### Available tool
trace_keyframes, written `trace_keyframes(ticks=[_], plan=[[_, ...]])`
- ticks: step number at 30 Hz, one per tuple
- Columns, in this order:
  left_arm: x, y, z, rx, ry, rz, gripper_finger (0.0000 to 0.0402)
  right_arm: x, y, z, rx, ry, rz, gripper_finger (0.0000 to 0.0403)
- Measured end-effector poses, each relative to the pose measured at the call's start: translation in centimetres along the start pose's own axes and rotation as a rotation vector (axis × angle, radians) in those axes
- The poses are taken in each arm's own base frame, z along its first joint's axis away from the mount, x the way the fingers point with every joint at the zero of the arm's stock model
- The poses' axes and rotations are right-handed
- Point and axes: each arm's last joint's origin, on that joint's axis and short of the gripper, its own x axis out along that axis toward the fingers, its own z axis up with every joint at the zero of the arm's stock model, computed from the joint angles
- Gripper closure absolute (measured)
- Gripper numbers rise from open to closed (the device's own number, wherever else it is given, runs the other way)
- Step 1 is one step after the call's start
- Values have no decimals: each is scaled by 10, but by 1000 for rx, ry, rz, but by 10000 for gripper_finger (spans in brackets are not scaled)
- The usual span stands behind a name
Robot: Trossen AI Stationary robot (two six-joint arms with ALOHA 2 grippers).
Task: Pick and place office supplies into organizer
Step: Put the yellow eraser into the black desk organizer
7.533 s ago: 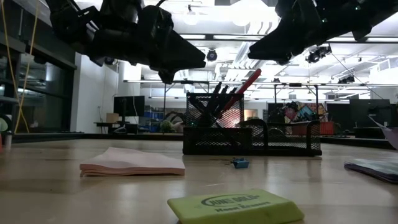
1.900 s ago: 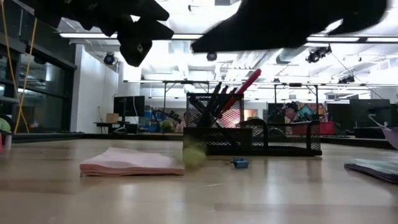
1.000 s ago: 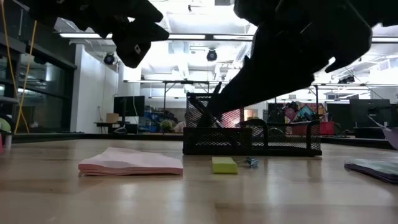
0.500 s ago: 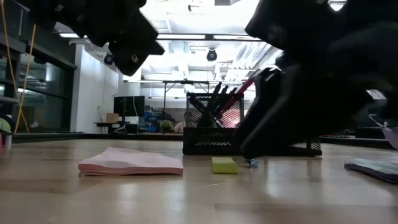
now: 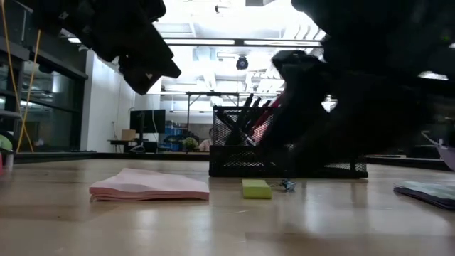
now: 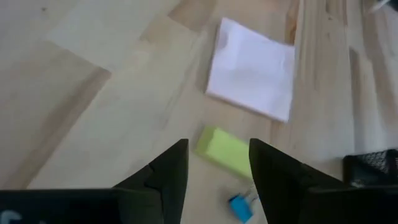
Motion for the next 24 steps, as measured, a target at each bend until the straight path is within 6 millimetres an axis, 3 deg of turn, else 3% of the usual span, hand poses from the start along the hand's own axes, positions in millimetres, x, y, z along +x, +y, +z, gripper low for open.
trace_keyframes(ticks=[5,11,16,24], plan=[[3,1,-4,-19,27,17,269,6,-18,6,164,29,23,244],[13,4,-15,-27,94,18,269,2,-15,11,326,121,85,245],[19,-2,-22,185,109,-10,269,-4,-2,14,385,108,86,245],[27,-29,-23,600,-54,-91,269,-20,29,4,488,245,132,245]])
